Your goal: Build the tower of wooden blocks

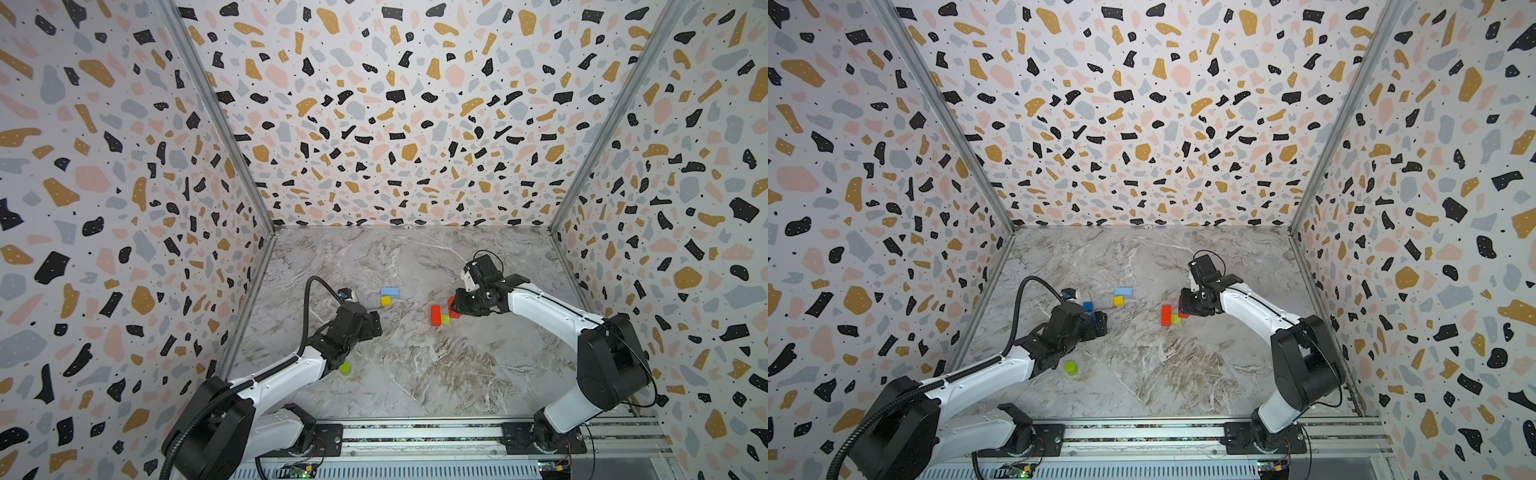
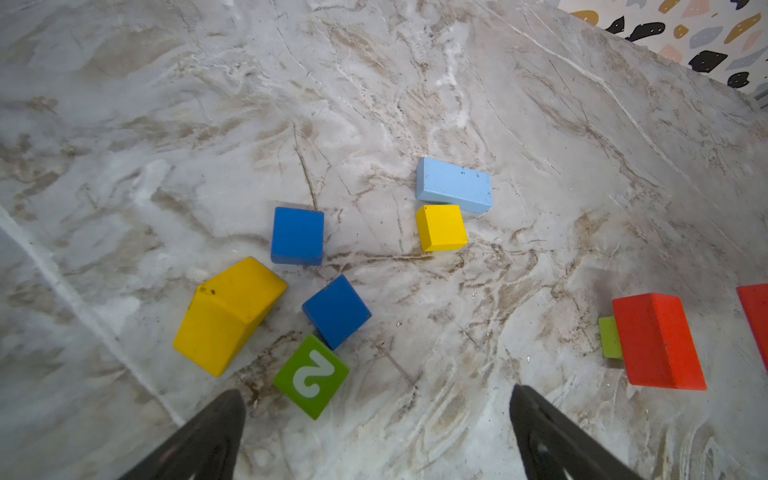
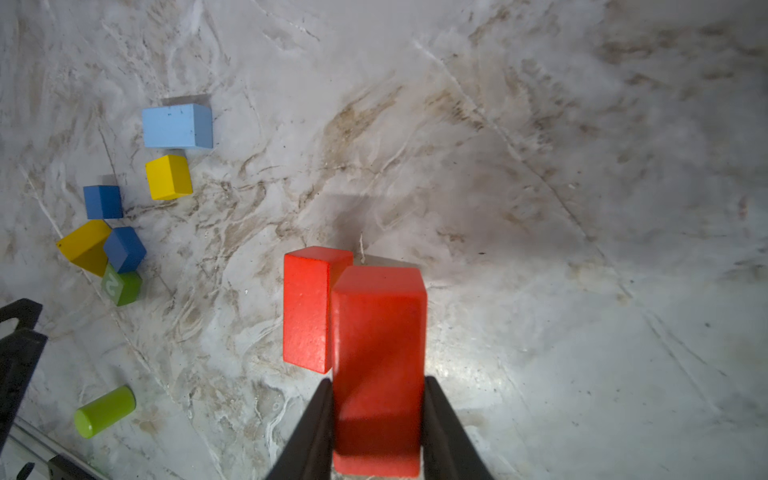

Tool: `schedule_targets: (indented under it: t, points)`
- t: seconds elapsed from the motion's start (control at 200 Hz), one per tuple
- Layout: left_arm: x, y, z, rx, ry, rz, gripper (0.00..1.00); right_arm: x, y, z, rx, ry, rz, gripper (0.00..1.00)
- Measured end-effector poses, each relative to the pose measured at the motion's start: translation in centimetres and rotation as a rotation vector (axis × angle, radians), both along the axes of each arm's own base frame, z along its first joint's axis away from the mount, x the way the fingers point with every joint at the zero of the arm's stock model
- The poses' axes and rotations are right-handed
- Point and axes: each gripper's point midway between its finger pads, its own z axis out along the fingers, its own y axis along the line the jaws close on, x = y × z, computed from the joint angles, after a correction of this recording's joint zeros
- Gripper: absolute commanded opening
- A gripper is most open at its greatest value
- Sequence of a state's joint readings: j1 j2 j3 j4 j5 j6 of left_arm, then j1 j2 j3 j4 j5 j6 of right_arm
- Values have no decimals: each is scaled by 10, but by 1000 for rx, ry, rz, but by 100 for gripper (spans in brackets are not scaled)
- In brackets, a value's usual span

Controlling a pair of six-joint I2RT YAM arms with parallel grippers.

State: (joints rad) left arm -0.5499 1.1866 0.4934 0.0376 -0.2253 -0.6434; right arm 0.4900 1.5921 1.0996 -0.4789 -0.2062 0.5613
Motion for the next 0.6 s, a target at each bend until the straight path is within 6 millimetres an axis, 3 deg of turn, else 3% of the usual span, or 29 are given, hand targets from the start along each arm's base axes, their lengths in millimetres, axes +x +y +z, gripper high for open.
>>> schedule_targets:
  t: [0.601]
  points:
    - [-3,2,-1,-8,3,1,100,-7,9,-26,-7,44,4,8]
